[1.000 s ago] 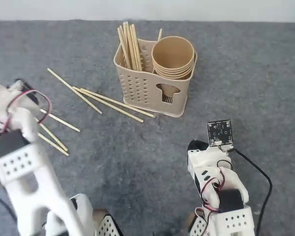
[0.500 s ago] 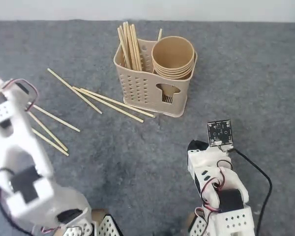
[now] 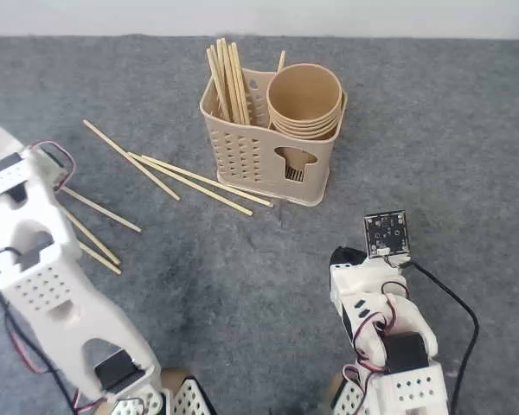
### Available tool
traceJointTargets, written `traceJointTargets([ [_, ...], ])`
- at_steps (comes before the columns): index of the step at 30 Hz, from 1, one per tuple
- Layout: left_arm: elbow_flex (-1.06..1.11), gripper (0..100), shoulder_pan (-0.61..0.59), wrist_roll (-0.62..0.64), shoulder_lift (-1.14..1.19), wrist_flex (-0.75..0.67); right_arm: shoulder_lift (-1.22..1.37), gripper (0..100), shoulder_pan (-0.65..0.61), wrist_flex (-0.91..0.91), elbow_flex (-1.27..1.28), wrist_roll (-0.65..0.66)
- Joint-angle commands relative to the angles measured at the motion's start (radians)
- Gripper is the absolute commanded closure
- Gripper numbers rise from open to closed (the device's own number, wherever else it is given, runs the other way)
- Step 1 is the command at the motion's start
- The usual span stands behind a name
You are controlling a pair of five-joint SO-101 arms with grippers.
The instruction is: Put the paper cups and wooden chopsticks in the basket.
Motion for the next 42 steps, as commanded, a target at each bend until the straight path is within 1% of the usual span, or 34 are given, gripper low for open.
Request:
traceJointTargets([
  [1,-0.124,92,0.009,-0.009,0.052,0.006,-0.013,98.2,-0.013,0.008,0.015,0.018],
  [7,-0.157,92,0.043,-0.012,0.13,0.006,-0.013,98.2,-0.013,0.01,0.015,0.018],
  [8,-0.157,94,0.046,-0.012,0.132,0.014,-0.013,98.2,-0.013,0.01,0.015,0.018],
  [10,-0.176,99,0.049,-0.014,0.13,0.06,-0.015,98.2,-0.013,0.012,0.015,0.018],
  [16,-0.286,99,0.043,-0.015,0.037,0.328,-0.016,98.2,-0.013,0.012,0.015,0.018],
  [21,-0.315,99,0.04,-0.026,-0.107,0.493,-0.018,98.2,-0.01,0.012,0.015,0.018],
  [25,-0.314,99,0.021,-0.149,-0.256,0.629,-0.018,98.2,-0.007,0.012,0.015,0.018],
  [29,-0.311,99,-0.052,-0.169,-0.41,0.703,-0.015,98.2,-0.01,0.012,0.015,0.018],
  [30,-0.294,99,-0.075,-0.172,-0.448,0.701,-0.013,98.2,-0.015,0.013,0.015,0.018],
  [32,-0.232,99,-0.112,-0.222,-0.519,0.681,-0.013,98.2,-0.03,0.005,0.015,0.018],
  [36,-0.038,99,-0.18,-0.301,-0.671,0.595,-0.013,98.0,-0.128,-0.018,0.015,0.018],
  [38,0.082,99,-0.221,-0.311,-0.756,0.511,-0.015,97.9,-0.177,-0.059,0.015,0.018],
  [42,0.32,99,-0.313,-0.336,-0.954,0.302,-0.013,97.9,-0.222,-0.116,-0.026,0.018],
])
